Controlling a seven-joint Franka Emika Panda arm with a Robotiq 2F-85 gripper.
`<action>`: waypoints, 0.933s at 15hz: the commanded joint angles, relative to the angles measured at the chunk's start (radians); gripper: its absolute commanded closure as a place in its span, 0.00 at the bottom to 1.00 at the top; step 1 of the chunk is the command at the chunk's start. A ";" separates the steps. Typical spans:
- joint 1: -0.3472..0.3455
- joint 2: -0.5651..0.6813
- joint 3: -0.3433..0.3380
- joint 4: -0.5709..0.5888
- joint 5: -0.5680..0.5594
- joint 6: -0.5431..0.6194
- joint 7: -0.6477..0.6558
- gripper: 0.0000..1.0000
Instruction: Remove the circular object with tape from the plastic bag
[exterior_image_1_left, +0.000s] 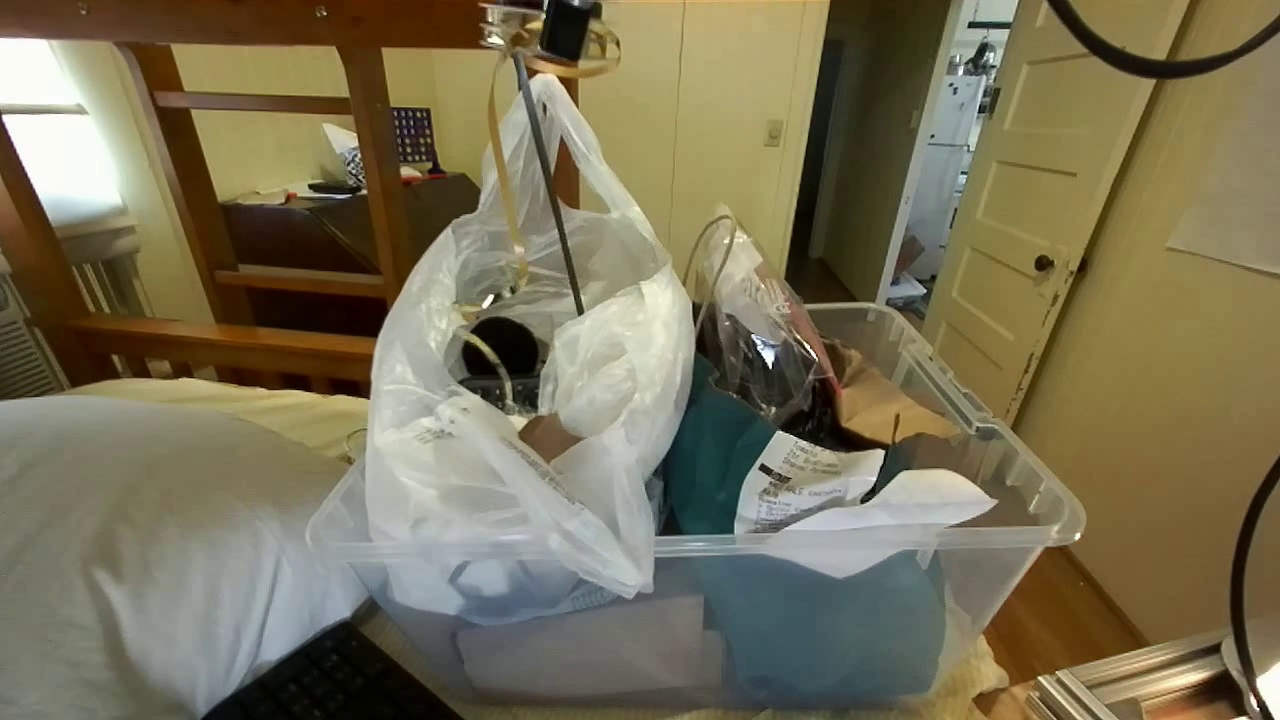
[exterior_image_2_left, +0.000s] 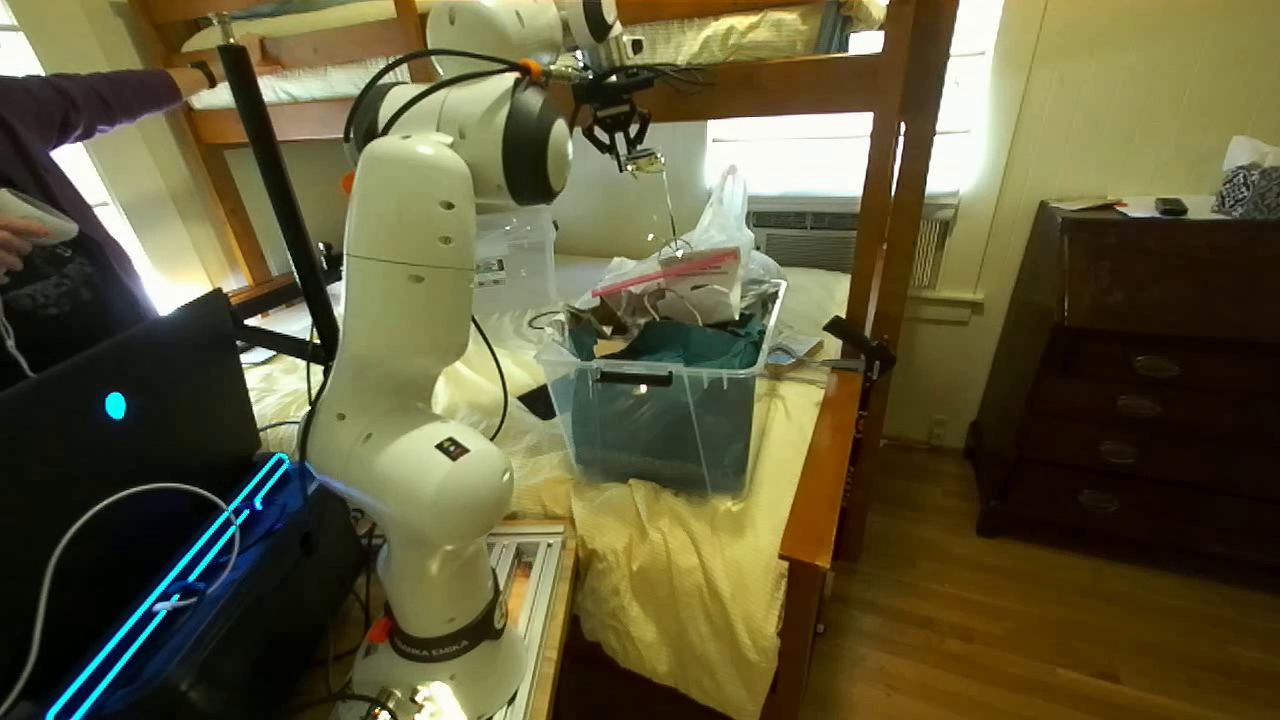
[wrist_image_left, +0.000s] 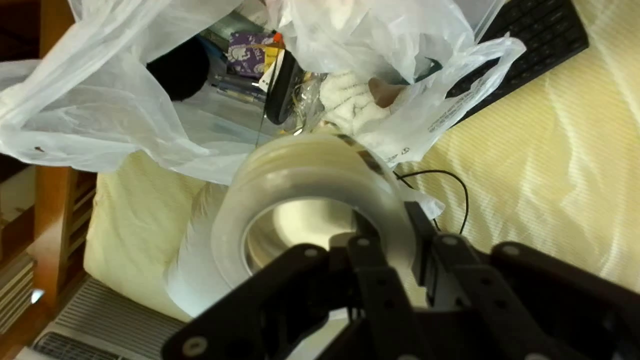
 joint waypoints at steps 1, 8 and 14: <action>-0.040 -0.027 -0.006 -0.081 0.081 -0.011 0.094 0.95; -0.085 -0.113 -0.024 -0.334 0.139 0.129 0.280 0.95; -0.105 -0.131 -0.076 -0.537 0.088 0.174 0.481 0.95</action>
